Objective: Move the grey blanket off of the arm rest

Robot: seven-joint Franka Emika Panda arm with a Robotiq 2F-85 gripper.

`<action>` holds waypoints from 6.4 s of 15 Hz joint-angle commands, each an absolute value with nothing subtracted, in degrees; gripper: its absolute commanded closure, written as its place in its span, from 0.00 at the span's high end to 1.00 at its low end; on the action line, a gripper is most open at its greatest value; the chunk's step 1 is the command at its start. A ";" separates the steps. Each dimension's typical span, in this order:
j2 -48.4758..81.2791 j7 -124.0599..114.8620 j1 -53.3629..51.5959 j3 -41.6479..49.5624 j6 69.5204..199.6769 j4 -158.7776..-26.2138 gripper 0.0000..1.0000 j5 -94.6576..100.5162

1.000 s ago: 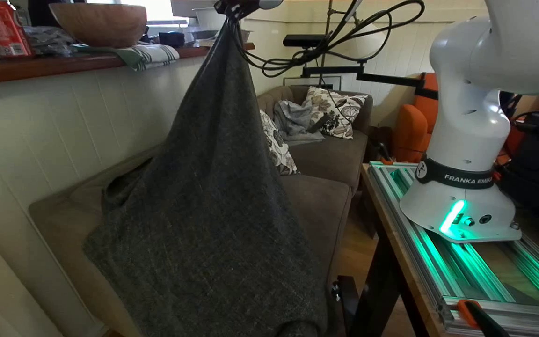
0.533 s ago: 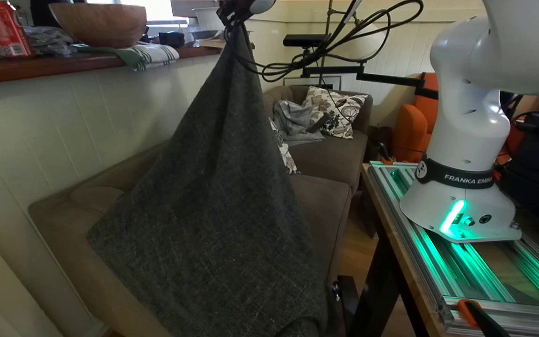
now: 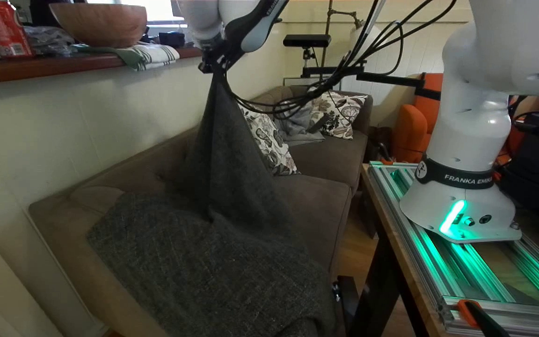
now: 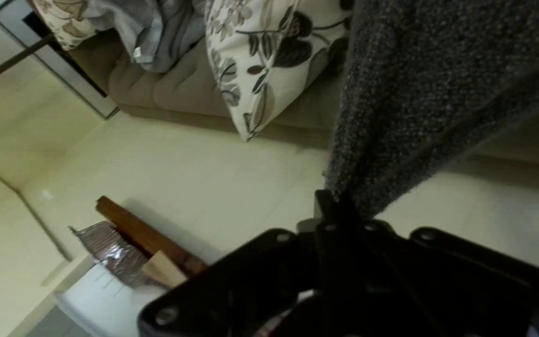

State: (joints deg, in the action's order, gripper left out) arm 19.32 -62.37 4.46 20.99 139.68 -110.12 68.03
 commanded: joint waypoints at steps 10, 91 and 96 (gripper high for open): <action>21.36 -20.11 18.36 0.48 145.85 -117.65 0.47 38.83; 33.32 35.14 -8.77 -3.01 162.11 -128.11 0.74 29.15; 35.87 35.43 -9.34 -2.67 161.70 -125.93 0.37 29.71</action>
